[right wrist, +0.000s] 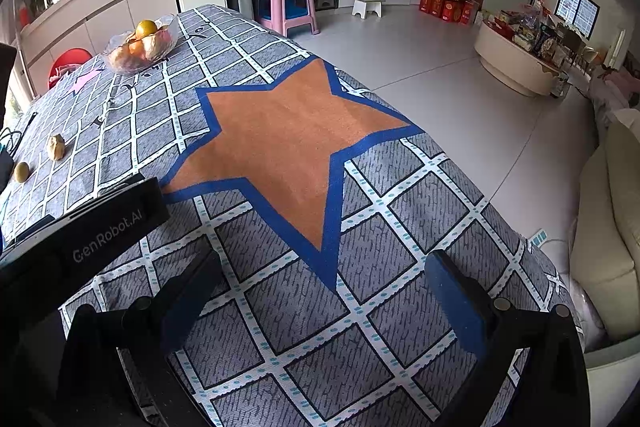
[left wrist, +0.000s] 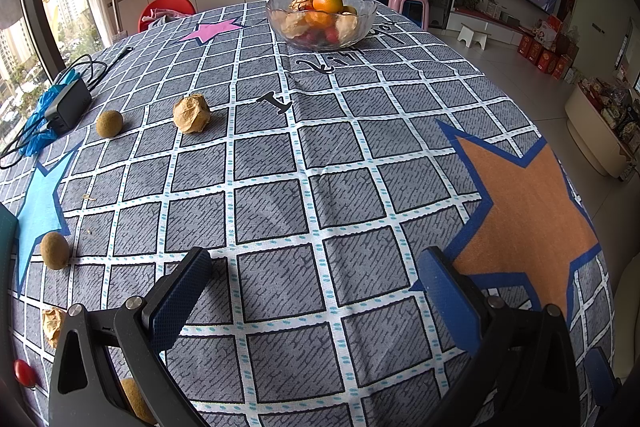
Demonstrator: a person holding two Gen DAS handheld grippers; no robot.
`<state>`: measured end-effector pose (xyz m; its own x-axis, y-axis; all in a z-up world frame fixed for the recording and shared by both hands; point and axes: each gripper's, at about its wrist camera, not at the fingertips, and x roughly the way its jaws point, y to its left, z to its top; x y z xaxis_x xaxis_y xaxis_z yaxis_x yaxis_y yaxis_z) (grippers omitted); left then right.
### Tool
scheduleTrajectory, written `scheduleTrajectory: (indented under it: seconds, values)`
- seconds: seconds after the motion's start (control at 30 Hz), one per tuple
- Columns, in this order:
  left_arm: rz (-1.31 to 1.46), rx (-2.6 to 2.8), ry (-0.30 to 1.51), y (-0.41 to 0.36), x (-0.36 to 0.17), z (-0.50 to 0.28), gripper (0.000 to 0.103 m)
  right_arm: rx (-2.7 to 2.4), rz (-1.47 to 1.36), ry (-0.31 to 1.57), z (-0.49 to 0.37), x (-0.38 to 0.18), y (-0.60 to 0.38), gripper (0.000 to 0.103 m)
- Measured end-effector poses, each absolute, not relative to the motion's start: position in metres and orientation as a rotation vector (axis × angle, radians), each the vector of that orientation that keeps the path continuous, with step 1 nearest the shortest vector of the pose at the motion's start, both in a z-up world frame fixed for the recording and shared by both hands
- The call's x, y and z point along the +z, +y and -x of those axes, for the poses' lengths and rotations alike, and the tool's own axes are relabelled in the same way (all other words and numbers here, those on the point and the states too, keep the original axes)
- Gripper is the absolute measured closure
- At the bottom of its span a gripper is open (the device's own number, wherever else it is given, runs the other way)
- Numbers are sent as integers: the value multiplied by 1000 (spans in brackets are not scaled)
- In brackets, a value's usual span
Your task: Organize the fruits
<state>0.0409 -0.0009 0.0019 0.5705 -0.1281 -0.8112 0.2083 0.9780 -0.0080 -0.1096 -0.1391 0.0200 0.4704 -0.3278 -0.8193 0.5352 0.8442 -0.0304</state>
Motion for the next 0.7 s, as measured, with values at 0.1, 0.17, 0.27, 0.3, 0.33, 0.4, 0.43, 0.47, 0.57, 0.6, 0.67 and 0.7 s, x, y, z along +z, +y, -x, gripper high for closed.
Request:
scheduleTrajectory:
  seconds: [0.1,0.17,0.27,0.3,0.33,0.4,0.43,0.47,0.57,0.6,0.67,0.7]
  values:
    - [-92,-198,944,-1,2,-41,0,-535,-244,943,110,20,-139,1]
    - [-92,-198,944,-1,2,-41,0,-535,-244,943,110,20,-139,1]
    - [-92,-198,944,-1,2,-41,0,-535,-244,943,110,20,-139,1]
    - [-92,-198,944,-1,2,-41,0,-535,-244,943,110,20,-139,1]
    - [-92,-198,944,-1,2,-41,0,-535,-244,943,110,20,-139,1]
    - [-92,-198,944,-1,2,-41,0,-536,-243,943,110,20,-139,1]
    - [-92,-198,944,-1,2,-41,0,-536,-242,943,110,20,-139,1]
    - [-92,-198,944,-1,1,-41,0,-536,-243,943,110,20,-139,1]
    - [-92,-198,944,-1,2,-41,0,-536,-243,943,109,20,-138,1]
    - [-92,-198,944,-1,2,-41,0,-537,-241,943,110,20,-139,1]
    - [-92,-198,944,-1,2,-41,0,-537,-240,944,110,20,-139,1]
    - [-92,-198,944,-1,2,-41,0,-538,-238,944,110,20,-139,1]
